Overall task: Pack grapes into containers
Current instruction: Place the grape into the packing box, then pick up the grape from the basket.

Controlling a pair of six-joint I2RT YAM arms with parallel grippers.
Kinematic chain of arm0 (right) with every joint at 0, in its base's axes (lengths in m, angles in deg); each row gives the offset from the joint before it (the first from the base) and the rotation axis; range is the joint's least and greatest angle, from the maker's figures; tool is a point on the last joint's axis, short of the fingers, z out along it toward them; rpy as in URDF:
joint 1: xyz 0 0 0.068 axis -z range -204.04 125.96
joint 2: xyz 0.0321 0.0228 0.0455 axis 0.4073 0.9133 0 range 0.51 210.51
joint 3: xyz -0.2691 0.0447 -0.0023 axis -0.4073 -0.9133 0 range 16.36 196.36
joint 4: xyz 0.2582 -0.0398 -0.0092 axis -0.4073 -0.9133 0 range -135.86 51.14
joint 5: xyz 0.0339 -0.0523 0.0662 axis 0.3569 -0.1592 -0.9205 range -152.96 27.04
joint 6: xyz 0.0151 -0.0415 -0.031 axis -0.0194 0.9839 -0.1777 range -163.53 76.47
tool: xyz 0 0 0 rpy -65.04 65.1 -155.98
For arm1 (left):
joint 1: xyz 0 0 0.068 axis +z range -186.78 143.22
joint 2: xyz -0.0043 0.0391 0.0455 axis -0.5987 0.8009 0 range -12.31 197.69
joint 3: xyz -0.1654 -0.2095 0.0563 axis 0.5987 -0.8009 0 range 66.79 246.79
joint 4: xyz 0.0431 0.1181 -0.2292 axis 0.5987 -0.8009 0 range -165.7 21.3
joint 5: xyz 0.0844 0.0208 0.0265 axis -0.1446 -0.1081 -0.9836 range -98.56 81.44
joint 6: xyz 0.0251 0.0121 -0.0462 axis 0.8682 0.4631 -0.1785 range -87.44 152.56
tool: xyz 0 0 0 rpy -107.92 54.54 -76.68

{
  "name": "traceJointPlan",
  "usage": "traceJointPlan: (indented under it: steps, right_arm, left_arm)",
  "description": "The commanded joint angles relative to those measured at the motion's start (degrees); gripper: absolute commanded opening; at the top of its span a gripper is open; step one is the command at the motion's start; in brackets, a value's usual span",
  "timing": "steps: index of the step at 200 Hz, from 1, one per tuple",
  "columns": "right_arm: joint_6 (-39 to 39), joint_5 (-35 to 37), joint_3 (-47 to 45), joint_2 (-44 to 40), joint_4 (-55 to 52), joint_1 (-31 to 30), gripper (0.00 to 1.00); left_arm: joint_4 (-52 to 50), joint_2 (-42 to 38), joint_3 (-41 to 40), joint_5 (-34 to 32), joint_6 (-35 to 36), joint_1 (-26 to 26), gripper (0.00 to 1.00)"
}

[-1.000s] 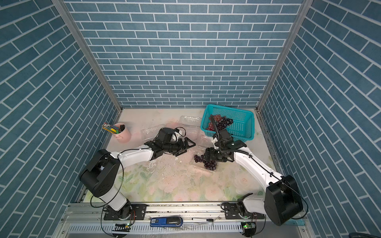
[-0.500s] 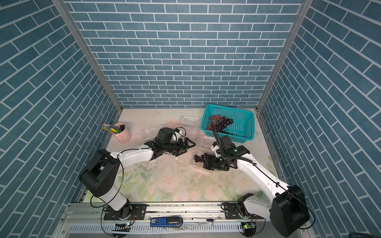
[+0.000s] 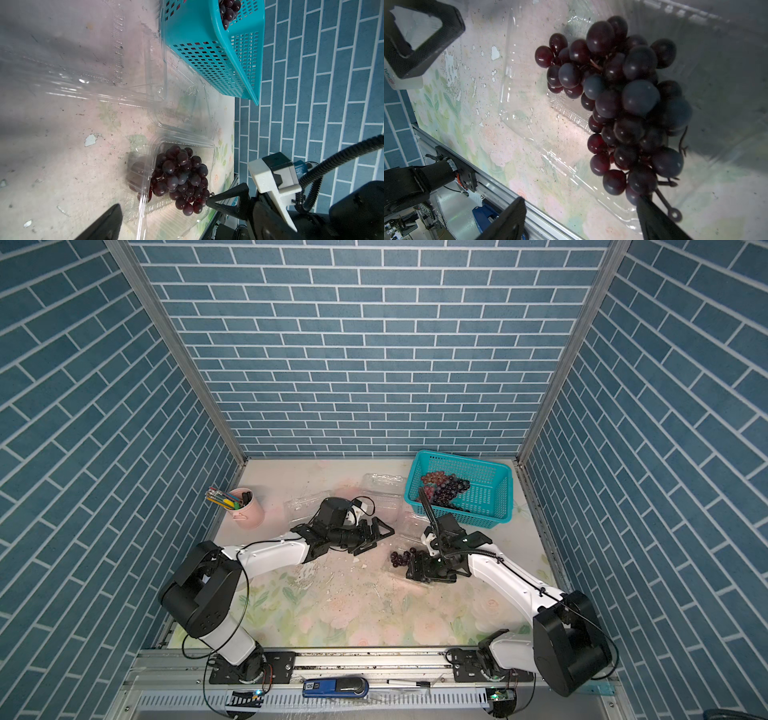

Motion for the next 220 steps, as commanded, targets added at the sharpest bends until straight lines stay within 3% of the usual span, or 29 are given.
traceJointPlan:
  steps: [1, 55, 86, 118, 163, 189, 220]
  right_arm:
    - [0.5, 1.7, -0.6, 0.9, 0.8, -0.2, 0.85]
    - [1.3, 5.3, 6.2, -3.4, -4.3, 0.9, 0.88]
    - [0.1, 8.0, 16.7, -1.6, -4.9, 8.9, 0.98]
    - [0.7, 12.1, 29.7, 7.5, -1.6, 16.8, 0.98]
    - [-0.6, 14.2, 45.1, 23.6, 0.0, 22.4, 0.97]
    - [-2.2, 13.8, 55.2, 32.4, -4.0, 23.1, 0.94]
    - [-7.7, 5.6, 61.8, 40.6, -4.1, 22.7, 0.90]
  left_arm:
    - [-0.9, -1.3, 0.0, 0.2, 0.9, -0.1, 1.00]
    - [-7.0, -2.6, 5.0, 0.9, 3.3, 0.0, 0.99]
    - [-17.1, -5.4, 12.8, -0.4, 9.3, 1.3, 0.99]
    - [-21.9, -2.6, 22.8, -1.2, 13.2, 4.4, 0.99]
    - [-22.0, 8.3, 35.0, -0.4, 13.7, 5.9, 1.00]
    - [-21.0, 11.5, 39.0, -0.7, 8.1, 6.6, 1.00]
    - [-20.0, 13.3, 41.7, -1.2, 0.3, 6.7, 1.00]
